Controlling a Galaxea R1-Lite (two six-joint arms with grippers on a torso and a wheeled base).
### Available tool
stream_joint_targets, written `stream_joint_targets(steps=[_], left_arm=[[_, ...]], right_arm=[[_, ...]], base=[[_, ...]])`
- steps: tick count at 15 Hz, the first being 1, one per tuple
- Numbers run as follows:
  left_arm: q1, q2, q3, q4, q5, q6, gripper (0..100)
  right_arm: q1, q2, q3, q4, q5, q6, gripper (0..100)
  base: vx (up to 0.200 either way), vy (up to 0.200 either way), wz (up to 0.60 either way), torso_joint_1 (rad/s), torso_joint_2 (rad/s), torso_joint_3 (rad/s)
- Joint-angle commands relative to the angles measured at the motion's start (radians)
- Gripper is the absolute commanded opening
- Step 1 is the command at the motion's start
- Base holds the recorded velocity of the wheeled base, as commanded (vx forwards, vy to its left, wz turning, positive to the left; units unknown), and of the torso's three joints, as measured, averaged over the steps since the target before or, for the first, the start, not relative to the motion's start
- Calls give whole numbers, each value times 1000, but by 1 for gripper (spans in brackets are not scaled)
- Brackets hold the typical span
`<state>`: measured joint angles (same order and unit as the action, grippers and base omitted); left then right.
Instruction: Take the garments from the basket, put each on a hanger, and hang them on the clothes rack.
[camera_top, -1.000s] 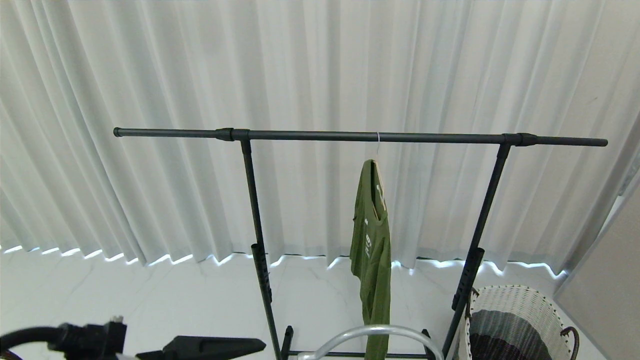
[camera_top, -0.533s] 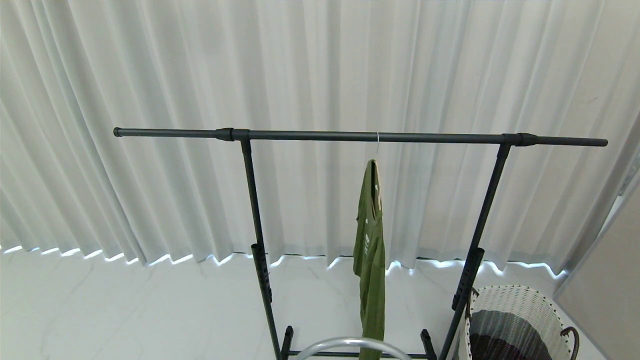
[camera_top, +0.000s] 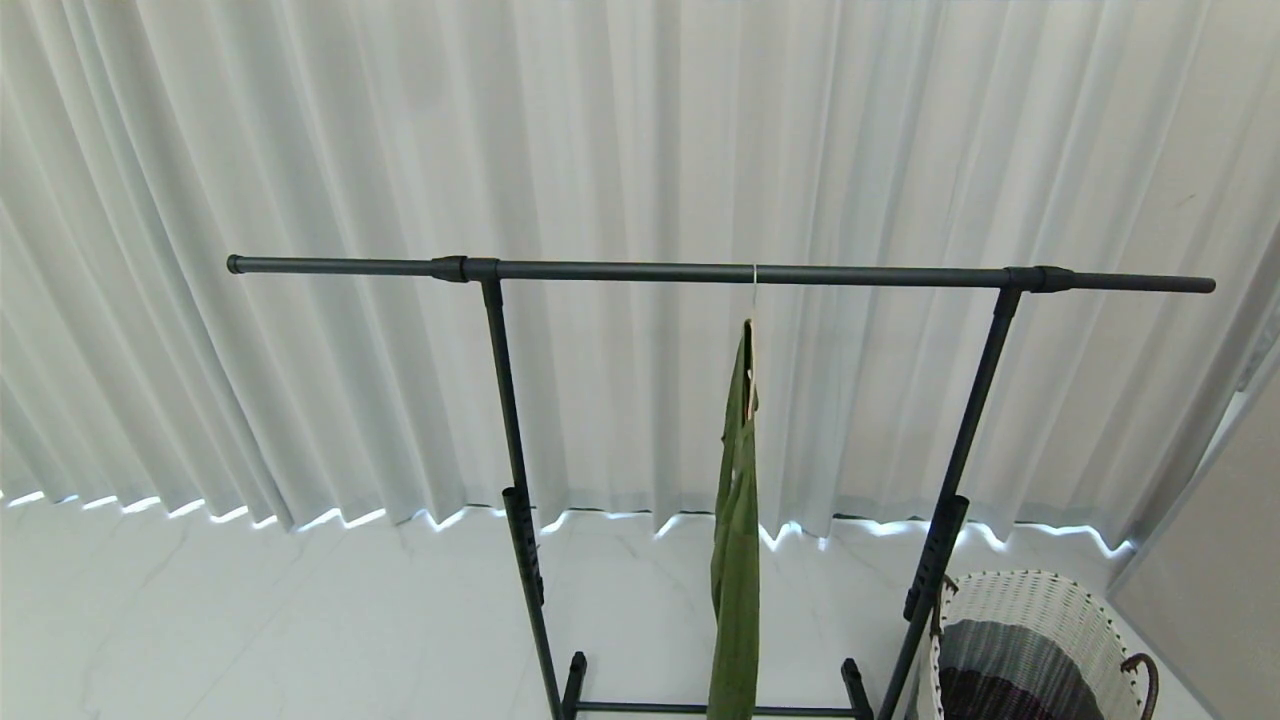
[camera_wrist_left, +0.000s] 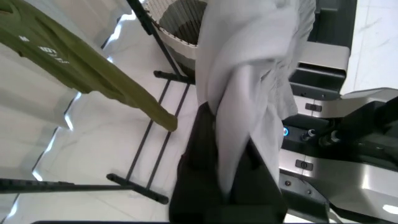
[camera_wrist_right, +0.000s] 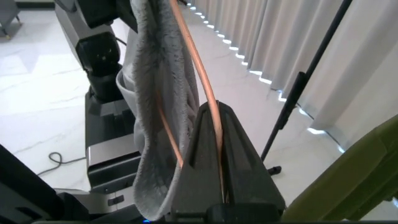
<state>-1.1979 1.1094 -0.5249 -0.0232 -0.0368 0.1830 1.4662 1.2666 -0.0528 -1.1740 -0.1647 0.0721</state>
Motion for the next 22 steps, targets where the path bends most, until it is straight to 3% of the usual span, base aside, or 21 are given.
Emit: stream_joint_targets(steps=[1,3,7,10,11,12,15,17,19,22], left_arm=[[0,3,0,-1,2,3,0],[0,3,0,-1,3,3,0],[15,3,5,-1,20,4,0],[20,9,22,-1,158,7,0],[21,21,26,-1,258,33,0],[24,26,26,-1,305,36,0],[124,44,-6,-1,370,39,0],[254,78,-95,-1,400,30,0],[293,87,-156,-1,402,27,0],[297,81,-188,-3,402,24,0]], right_arm=[[0,-1,4,-4,11,-18,100],[0,-3,8,-4,48,-48,100],[-9,-10,25,-3,48,-45,100],[-56,-16,53,-3,50,-40,100],[-86,-9,53,5,50,-23,100],[-96,5,53,13,50,5,100],[-162,63,53,47,48,48,100],[-250,149,53,54,48,95,100],[-320,231,10,54,47,118,100],[-415,375,-139,54,28,118,100]], base=[[0,0,0,0,0,0],[0,0,0,0,0,0],[0,0,0,0,0,0],[0,0,0,0,0,0],[0,0,0,0,0,0],[0,0,0,0,0,0],[0,0,0,0,0,0],[0,0,0,0,0,0],[0,0,0,0,0,0],[0,0,0,0,0,0]])
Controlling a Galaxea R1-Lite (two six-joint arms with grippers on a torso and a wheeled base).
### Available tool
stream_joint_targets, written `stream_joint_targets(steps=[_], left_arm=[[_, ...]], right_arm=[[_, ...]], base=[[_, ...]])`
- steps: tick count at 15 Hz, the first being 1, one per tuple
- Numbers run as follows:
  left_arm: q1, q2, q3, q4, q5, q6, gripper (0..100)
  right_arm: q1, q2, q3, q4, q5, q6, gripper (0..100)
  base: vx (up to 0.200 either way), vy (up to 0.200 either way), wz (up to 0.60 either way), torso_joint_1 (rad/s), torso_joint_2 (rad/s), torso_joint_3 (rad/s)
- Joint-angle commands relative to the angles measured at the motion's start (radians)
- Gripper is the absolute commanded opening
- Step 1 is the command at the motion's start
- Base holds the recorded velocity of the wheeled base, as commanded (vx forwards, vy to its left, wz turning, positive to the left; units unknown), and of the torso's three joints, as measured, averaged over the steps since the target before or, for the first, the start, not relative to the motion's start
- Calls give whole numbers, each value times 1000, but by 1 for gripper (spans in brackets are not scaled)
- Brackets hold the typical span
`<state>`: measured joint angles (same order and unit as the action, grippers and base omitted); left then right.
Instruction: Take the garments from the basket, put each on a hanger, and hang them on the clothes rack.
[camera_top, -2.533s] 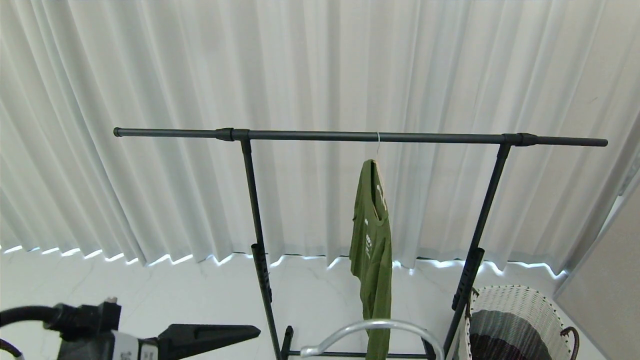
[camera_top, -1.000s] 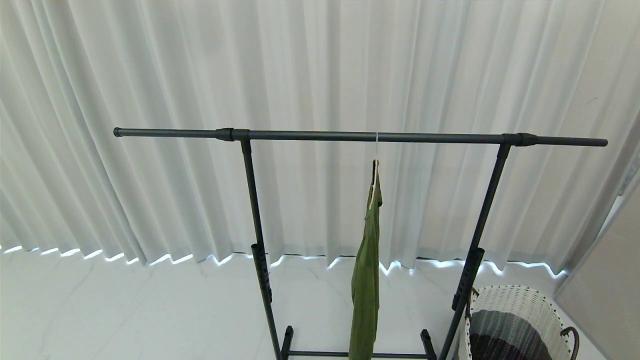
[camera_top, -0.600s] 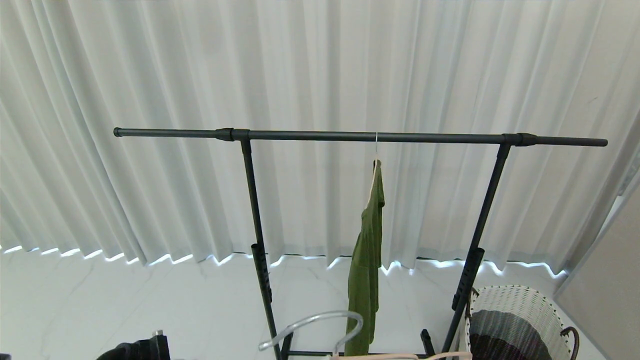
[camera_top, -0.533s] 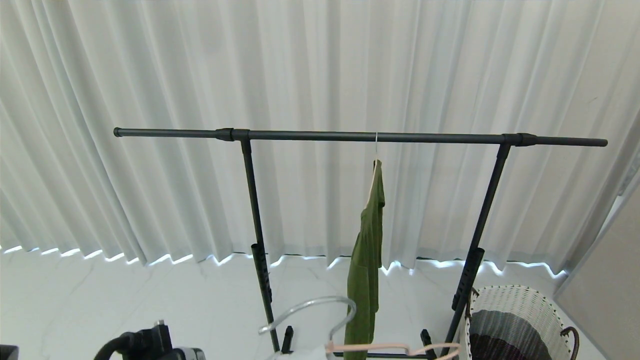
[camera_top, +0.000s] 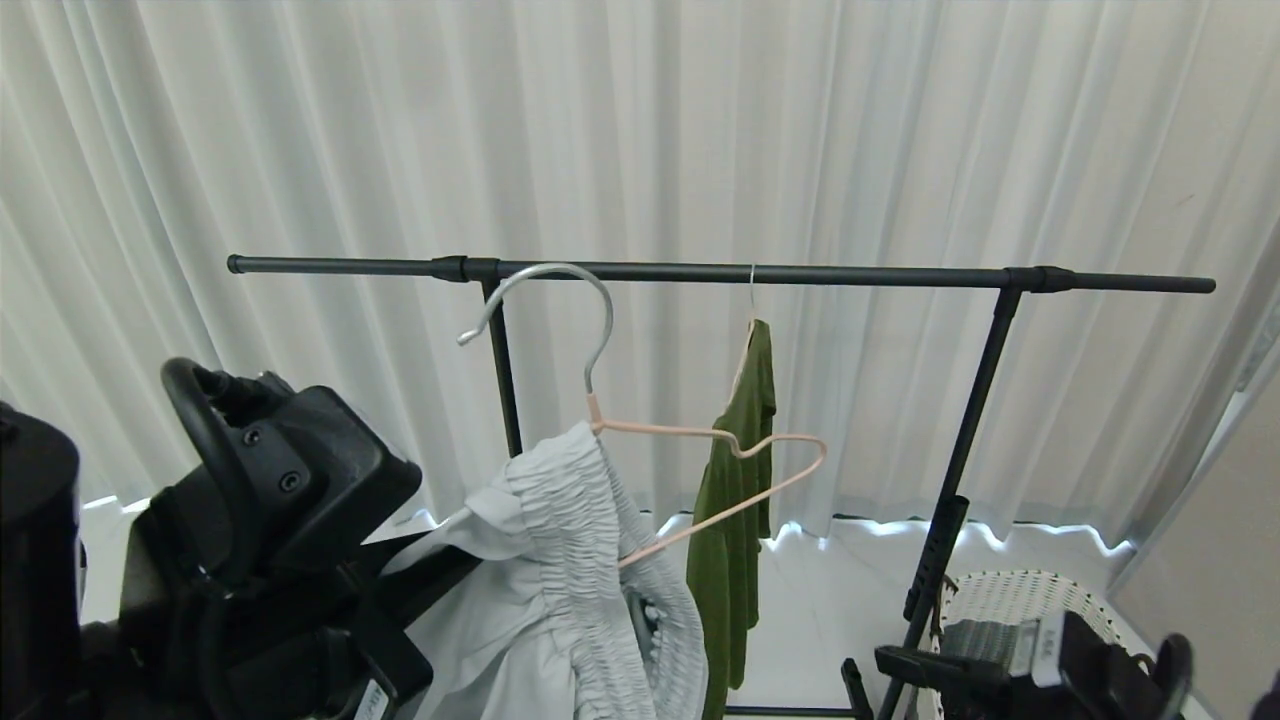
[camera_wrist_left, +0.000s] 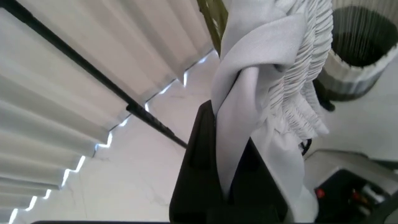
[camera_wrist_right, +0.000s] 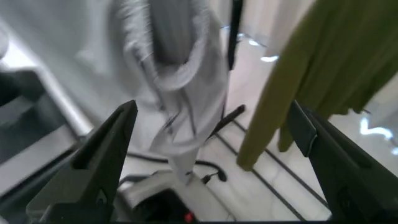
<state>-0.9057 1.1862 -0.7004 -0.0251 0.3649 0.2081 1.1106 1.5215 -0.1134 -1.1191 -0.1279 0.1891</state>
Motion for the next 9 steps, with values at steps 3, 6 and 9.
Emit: stream_joint_targets(steps=[3,6,9], left_arm=[[4,7,-50,-1,0,1,0],[4,7,-59,-1,0,4,0],[2,12,-54,-39,0,4,0]], right_arm=[[-121,236,-236,-1,-33,1,100],[-126,293,-275,-1,-45,1,100],[-103,324,-356,1,-62,0,100]], base=[[0,0,0,0,0,0],[0,0,0,0,0,0],[0,0,0,0,0,0]])
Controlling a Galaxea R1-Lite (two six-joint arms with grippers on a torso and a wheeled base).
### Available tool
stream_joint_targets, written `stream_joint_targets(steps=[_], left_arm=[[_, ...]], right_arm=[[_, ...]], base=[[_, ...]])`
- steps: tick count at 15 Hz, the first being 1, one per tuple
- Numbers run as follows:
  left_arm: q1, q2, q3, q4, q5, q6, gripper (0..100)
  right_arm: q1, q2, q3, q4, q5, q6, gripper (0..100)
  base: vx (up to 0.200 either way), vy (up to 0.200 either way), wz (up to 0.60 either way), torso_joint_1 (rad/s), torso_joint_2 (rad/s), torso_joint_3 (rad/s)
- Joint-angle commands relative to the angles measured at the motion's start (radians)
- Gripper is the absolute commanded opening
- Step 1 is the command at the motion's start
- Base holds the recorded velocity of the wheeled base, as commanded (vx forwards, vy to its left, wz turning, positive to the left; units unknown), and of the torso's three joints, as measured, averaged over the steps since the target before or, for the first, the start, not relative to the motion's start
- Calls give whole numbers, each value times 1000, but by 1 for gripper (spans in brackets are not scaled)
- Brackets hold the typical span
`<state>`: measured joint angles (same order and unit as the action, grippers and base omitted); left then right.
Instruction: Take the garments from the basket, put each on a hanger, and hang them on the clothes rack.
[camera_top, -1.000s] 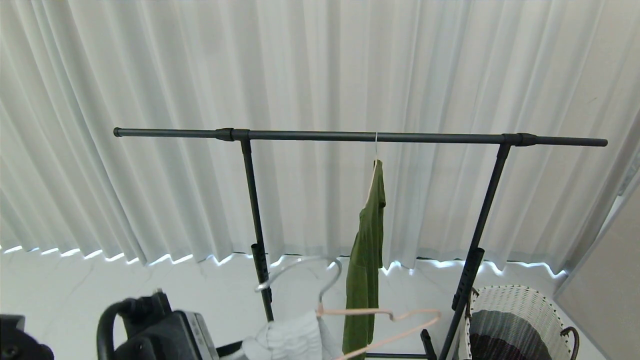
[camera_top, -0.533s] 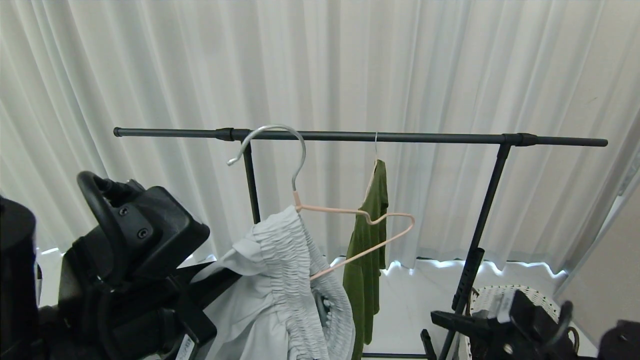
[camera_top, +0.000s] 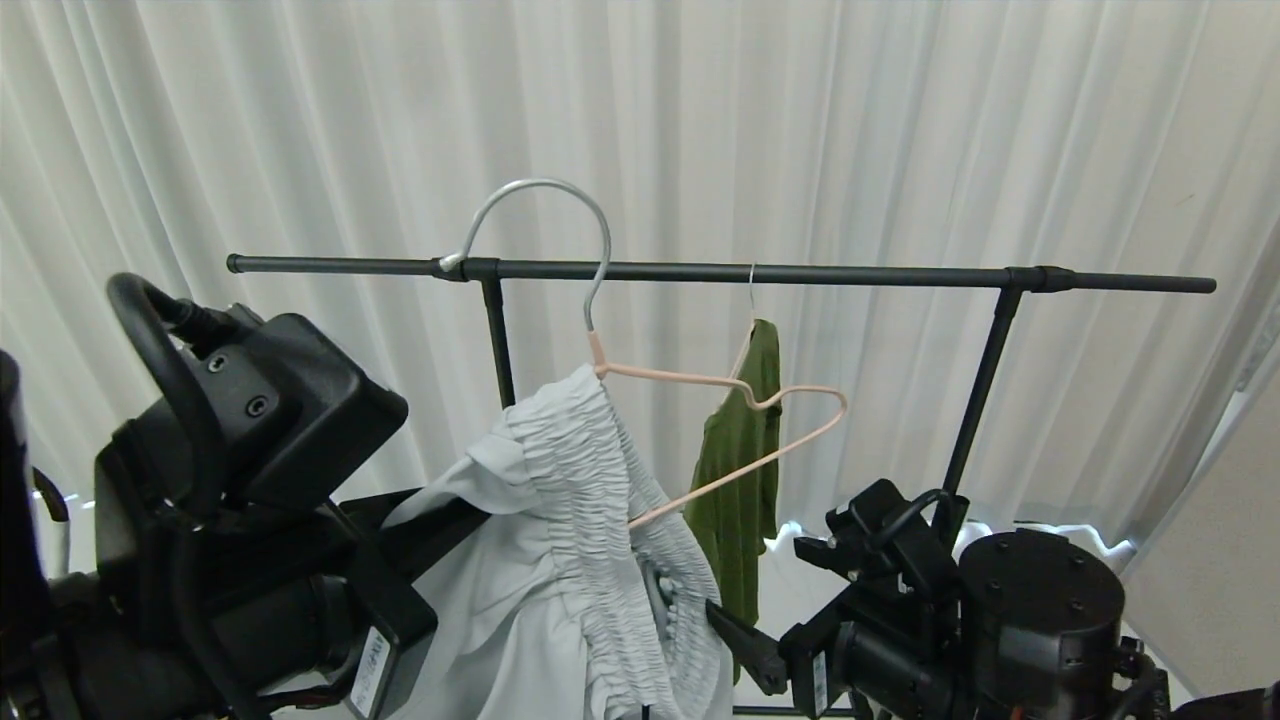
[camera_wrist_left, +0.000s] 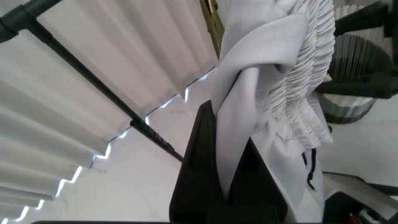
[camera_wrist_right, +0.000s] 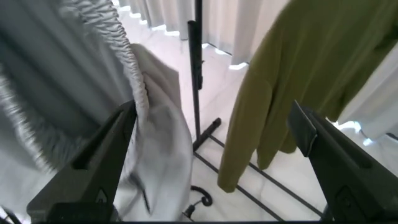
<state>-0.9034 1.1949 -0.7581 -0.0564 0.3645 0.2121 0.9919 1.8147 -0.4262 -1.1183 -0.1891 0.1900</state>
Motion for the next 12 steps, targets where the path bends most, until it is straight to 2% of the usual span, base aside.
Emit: stream_joint_targets(steps=[1,7,8,12], left_arm=[[0,5,3,-11,1,1,0],[-14,22,-1,-16,1,4,0],[-14,23,-1,-22,1,4,0],[-14,23,6,-28,2,3,0]], right_arm=[[27,41,-42,0,-3,-1,100],[39,40,-31,0,-19,-4,100],[40,40,-29,0,-24,-4,0],[37,45,-25,0,-52,-6,0]], base=[[0,0,0,0,0,0],[0,0,0,0,0,0],[0,0,0,0,0,0],[0,0,0,0,0,0]])
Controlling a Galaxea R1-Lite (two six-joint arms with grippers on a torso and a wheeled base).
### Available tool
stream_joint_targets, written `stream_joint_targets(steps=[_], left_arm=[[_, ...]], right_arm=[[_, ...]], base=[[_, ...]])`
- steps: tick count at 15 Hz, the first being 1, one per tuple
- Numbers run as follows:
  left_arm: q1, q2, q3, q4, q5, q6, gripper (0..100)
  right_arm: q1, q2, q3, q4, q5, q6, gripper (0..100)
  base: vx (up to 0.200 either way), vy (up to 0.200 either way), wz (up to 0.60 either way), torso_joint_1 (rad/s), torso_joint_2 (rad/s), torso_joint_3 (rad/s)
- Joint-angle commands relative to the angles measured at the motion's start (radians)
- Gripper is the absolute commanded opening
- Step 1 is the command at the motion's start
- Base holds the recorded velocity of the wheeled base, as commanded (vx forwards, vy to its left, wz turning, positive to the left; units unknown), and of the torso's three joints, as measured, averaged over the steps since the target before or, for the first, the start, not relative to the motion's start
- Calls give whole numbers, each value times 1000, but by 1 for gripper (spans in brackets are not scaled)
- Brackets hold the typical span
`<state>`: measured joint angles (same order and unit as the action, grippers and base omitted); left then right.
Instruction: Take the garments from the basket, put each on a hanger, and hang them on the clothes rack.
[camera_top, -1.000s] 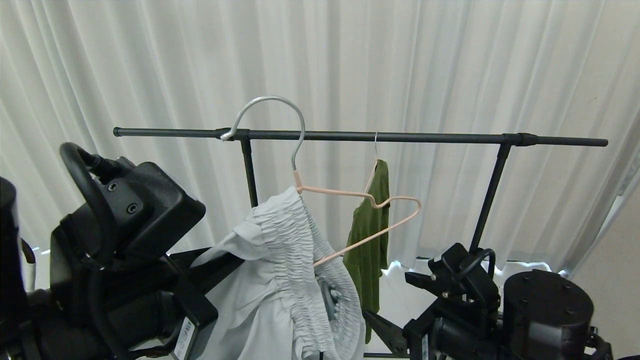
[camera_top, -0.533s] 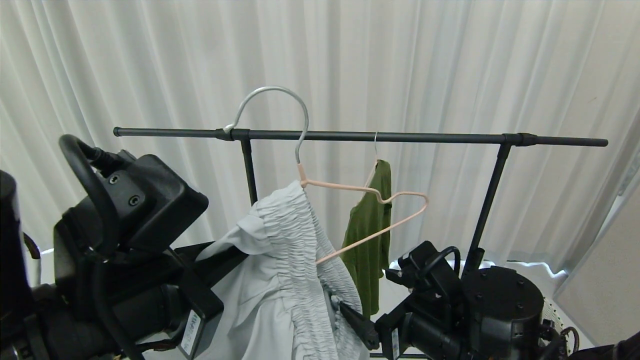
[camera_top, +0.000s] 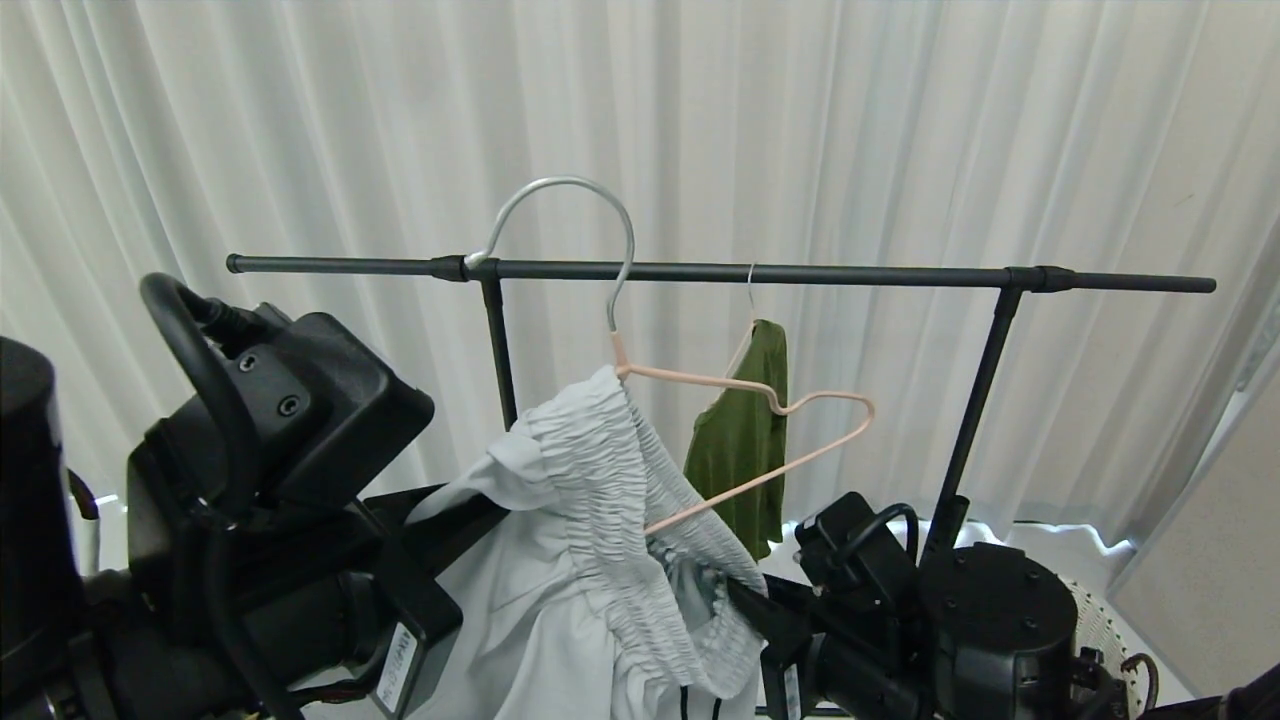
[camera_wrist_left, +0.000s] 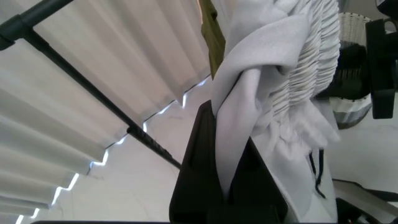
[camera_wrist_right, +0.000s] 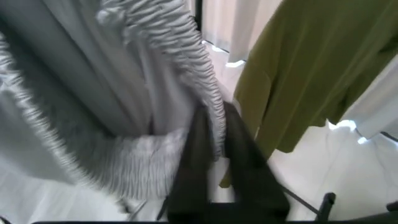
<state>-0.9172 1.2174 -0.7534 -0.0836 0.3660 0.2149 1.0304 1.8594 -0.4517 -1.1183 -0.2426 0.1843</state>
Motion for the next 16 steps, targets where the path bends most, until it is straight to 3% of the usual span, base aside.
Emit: stream_joint_targets(steps=[1,9,12,16], left_arm=[[3,1,8,-1,1,0,0],[15,-29,92,-1,70,0,0],[15,-35,124,-1,110,6,0],[15,-9,164,-1,231,95,0]], right_arm=[[-18,0,11,0,-12,1,0],[-309,1,25,0,-30,-28,0],[-343,1,24,-2,-30,-37,0],[-332,-9,24,-6,-29,-80,0]], base=[[0,0,0,0,0,0],[0,0,0,0,0,0],[0,0,0,0,0,0],[0,0,0,0,0,0]])
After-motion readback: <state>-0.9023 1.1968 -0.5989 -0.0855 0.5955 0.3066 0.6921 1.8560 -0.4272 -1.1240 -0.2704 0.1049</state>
